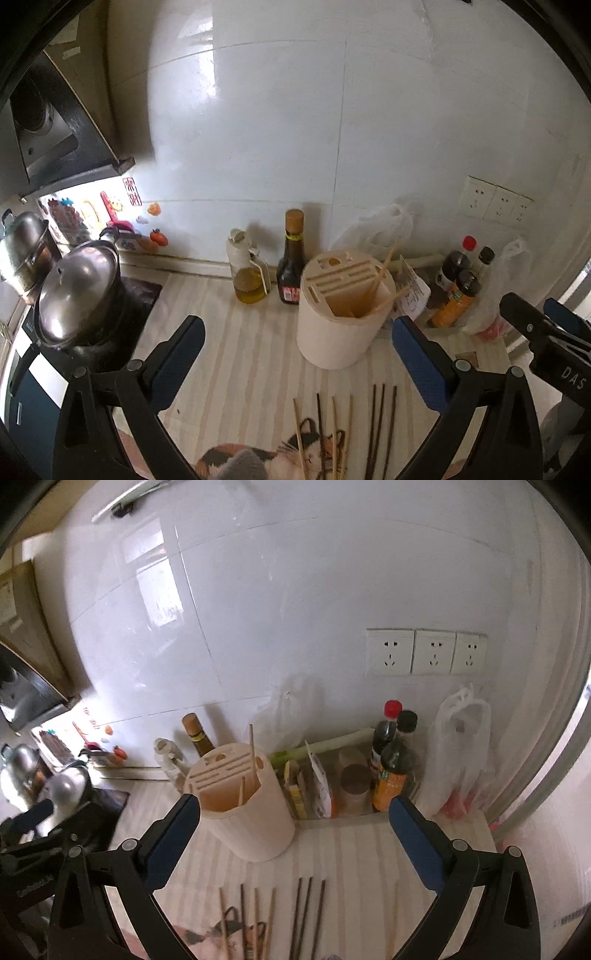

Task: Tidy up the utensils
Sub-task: 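Move both tools back over the remaining chopsticks on the mat, then grasp a light wooden chopstick with the left tool while the right tool grasps a dark brown chopstick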

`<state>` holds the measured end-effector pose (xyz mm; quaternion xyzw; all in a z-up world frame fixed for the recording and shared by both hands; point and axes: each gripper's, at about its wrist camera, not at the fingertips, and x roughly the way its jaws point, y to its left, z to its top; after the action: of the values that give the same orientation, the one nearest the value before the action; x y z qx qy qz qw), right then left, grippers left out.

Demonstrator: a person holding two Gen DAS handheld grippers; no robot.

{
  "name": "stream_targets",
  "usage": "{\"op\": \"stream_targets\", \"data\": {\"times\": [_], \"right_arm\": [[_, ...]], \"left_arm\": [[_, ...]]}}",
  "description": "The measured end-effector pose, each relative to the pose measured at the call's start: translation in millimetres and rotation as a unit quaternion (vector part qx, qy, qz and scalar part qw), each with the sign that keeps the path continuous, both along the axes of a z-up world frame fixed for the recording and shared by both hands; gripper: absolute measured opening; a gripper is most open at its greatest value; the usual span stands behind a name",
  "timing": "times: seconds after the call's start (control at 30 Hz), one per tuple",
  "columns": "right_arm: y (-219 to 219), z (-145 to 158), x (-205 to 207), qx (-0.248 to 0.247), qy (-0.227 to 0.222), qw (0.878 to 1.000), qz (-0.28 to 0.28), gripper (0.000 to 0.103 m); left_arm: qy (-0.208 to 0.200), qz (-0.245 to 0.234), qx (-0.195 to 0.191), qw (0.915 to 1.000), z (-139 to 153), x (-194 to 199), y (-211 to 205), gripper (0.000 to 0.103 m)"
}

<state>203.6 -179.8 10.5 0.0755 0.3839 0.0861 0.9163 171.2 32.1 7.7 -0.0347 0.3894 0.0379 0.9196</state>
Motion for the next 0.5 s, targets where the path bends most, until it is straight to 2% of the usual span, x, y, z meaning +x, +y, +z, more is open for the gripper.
{"op": "stream_targets", "data": {"times": [0.1, 0.23, 0.27, 0.3, 0.37, 0.4, 0.5], "right_arm": [[-10, -17, -1, 0.008, 0.045, 0.999, 0.006, 0.103], [-24, -73, 4, 0.006, 0.121, 0.993, 0.013, 0.102], [-26, -86, 4, 0.005, 0.136, 0.991, 0.015, 0.096], [-29, -105, 6, 0.006, 0.159, 0.987, 0.016, 0.086], [-32, -147, 10, 0.007, 0.211, 0.977, 0.015, 0.071], [-32, -168, 11, 0.011, 0.235, 0.972, 0.018, 0.067], [-30, -224, 11, 0.024, 0.292, 0.956, 0.023, 0.06]], "left_arm": [[0.016, 0.006, 0.009, 0.9998, -13, -7, -4, 0.103], [0.061, 0.019, 0.016, 0.9979, -54, -8, -4, 0.103], [0.077, 0.023, 0.017, 0.9967, -70, -8, -3, 0.103], [0.094, 0.025, 0.018, 0.9951, -85, -8, -2, 0.103], [0.132, 0.028, 0.014, 0.9907, -121, -8, 2, 0.097], [0.156, 0.03, 0.008, 0.9873, -139, -7, 4, 0.094], [0.229, 0.022, -0.027, 0.9728, -201, -6, 9, 0.075]]}}
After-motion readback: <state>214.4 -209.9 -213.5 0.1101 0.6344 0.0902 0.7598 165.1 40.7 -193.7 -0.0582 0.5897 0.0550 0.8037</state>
